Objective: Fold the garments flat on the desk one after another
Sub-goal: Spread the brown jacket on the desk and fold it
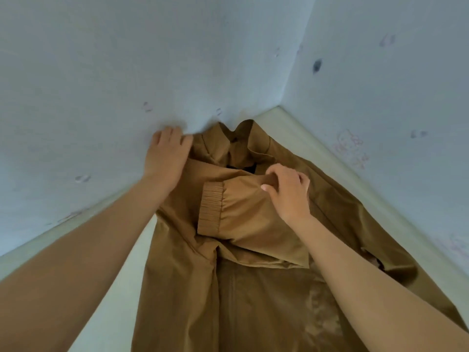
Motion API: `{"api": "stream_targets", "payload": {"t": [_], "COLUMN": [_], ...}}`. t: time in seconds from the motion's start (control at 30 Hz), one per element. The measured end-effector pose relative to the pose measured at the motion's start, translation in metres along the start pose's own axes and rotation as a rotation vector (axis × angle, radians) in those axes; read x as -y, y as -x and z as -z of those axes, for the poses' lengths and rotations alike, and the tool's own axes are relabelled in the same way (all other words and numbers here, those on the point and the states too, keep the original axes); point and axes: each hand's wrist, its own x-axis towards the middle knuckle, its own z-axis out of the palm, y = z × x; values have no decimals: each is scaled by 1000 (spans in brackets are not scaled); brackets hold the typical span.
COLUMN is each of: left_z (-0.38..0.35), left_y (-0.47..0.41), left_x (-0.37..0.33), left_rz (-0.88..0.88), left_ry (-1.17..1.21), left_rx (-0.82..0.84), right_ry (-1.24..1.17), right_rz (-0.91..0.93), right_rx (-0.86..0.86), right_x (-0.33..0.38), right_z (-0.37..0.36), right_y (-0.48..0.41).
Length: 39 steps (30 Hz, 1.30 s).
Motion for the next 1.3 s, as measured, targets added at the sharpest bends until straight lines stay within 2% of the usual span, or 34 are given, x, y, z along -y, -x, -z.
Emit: {"api": "stream_targets", "payload": {"t": [0.07,0.13,0.2,0.27,0.37,0.43,0.5,0.57,0.67,0.83,1.0,1.07,1.13,1.2,1.27,1.3], "left_z": [1,-3,-20,-46,-63,-56,-47,-33,-21,-41,-50,-51,-51,-49,-47,-47], "left_y": [19,46,78,105,120,117,116,117,123,136,146,153,165,181,193,197], "left_x": [-30,-72,-107,-121,-129,-141,-158,-181,-219,-244,-242,-238,-233,-230,-227,-226], "left_rz": [-67,-202,-277,-229,-141,-107,-103,-172,-267,-310,-339,-354,-380,-396,-375,-360], "left_ry": [93,210,255,206,139,136,167,229,297,239,218,217,225,219,204,204], "left_rx": [-86,-48,109,301,389,411,436,401,417,570,551,545,546,546,549,554], "right_ry": [123,171,202,276,339,305,240,203,200,167,81,152,262,289,274,292], "right_rz": [5,77,149,191,181,103,15,-84,-255,-519,-690,-702,-694,-648,-481,-419], "right_rx": [-47,-54,111,327,408,393,274,115,19,48,235,240,90,-172,-421,-486], "right_x": [8,11,2,-18,-40,-46,-56,-74,-107,-166,-201,-208,-214,-220,-224,-225], "right_z": [-7,-18,-29,-32,-19,-3,16,41,77,109,122,133,152,175,188,189], "right_y": [7,23,43,57,69,78,89,103,130,190,230,232,226,221,219,220]}}
